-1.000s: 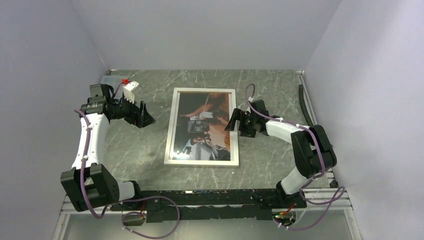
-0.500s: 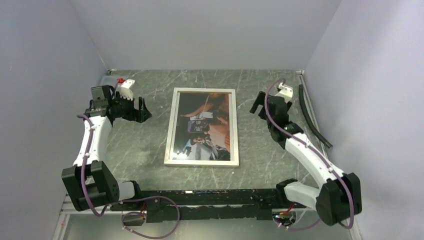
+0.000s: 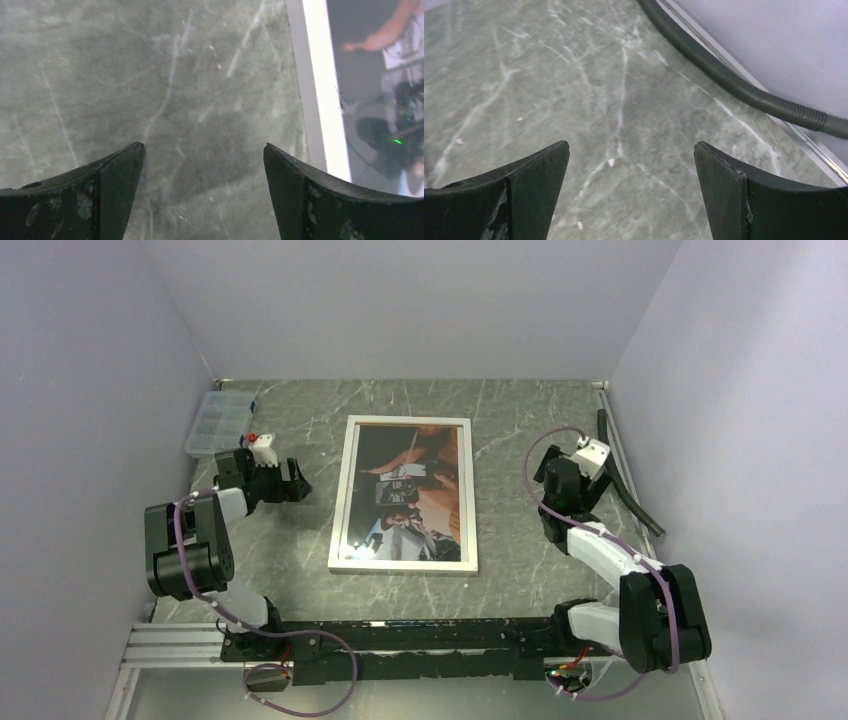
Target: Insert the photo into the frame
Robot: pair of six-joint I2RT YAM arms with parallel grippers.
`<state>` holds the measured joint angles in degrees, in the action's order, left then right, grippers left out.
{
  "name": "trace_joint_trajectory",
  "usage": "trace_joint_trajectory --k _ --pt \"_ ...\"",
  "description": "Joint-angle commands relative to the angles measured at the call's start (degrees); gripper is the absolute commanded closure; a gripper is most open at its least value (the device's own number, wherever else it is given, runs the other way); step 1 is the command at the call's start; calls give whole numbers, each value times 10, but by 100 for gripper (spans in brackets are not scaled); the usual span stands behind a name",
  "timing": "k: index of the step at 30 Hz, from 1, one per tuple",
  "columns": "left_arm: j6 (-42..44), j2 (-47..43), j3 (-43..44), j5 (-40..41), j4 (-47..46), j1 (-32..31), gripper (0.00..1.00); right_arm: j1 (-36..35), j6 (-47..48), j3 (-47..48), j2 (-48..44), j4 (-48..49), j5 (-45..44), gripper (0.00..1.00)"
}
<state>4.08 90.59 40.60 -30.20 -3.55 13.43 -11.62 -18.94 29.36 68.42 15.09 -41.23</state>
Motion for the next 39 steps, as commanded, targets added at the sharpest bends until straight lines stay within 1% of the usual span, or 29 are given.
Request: trace_joint_trajectory --k 1,3,5,7,9,10,11,12,14,16,18,19,20,22,23,24,25,26,27,28,29,30,31,34,36,38,39 --pt "-55 34 -9 5 -161 1 6 28 49 -67 19 189 -22 0" --pt "-52 44 2 18 -154 1 6 38 65 -89 37 243 -31 0" --pt "-51 41 1 29 -157 1 6 52 66 -106 54 291 -14 0" --pt "-54 28 -13 37 -179 1 6 59 71 -122 73 337 -11 0" --pt "-49 10 -52 50 -247 1 6 62 72 -131 93 386 -15 0" --pt "-60 4 -74 60 -295 2 6 63 74 -132 103 392 -9 0" --pt "-65 3 -101 56 -353 3 6 64 77 -133 115 410 -3 0" --pt "-59 7 -116 45 -386 2 6 64 93 -135 122 425 3 0" --pt "-58 16 -138 48 -439 -2 6 65 94 -127 122 404 29 0" --pt "-50 8 -137 61 -420 -9 6 65 101 -126 127 411 33 0" --pt "-48 11 -154 129 -446 -28 6 66 104 -128 126 412 43 0" --pt "-35 22 -176 161 -485 -48 6 66 113 -131 128 423 57 0" --pt "-34 36 -196 170 -559 -56 6 65 123 -132 132 430 78 0" --pt "-31 17 -179 186 -485 -61 6 65 154 -131 147 446 142 0" --pt "-37 33 -174 194 -507 -60 6 72 146 -143 157 473 150 0" --pt "-37 33 -172 195 -505 -58 6 83 145 -164 173 541 158 0" --pt "-37 21 -168 194 -471 -58 6 86 145 -164 169 515 161 0" --pt "-38 25 -170 194 -483 -58 6 87 130 -149 160 469 167 0" --pt "-37 34 -175 195 -513 -58 6 89 138 -150 172 501 171 0" --pt "-37 28 -174 195 -489 -57 6 90 146 -153 174 509 169 0" --pt "-37 20 -170 195 -476 -58 6 90 131 -149 163 479 172 0" --pt "-37 27 -173 194 -489 -58 6 90 136 -152 163 488 170 0" --pt "-37 32 -176 196 -510 -58 6 90 145 -159 170 517 169 0" --pt "-37 22 -171 195 -479 -59 6 89 148 -155 162 495 187 0" --pt "-38 31 -175 196 -506 -58 6 85 155 -168 164 532 181 0" --pt "-37 27 -173 195 -494 -58 6 82 159 -175 165 543 179 0" --pt "-37 26 -173 194 -492 -58 6 81 157 -169 166 532 173 0"
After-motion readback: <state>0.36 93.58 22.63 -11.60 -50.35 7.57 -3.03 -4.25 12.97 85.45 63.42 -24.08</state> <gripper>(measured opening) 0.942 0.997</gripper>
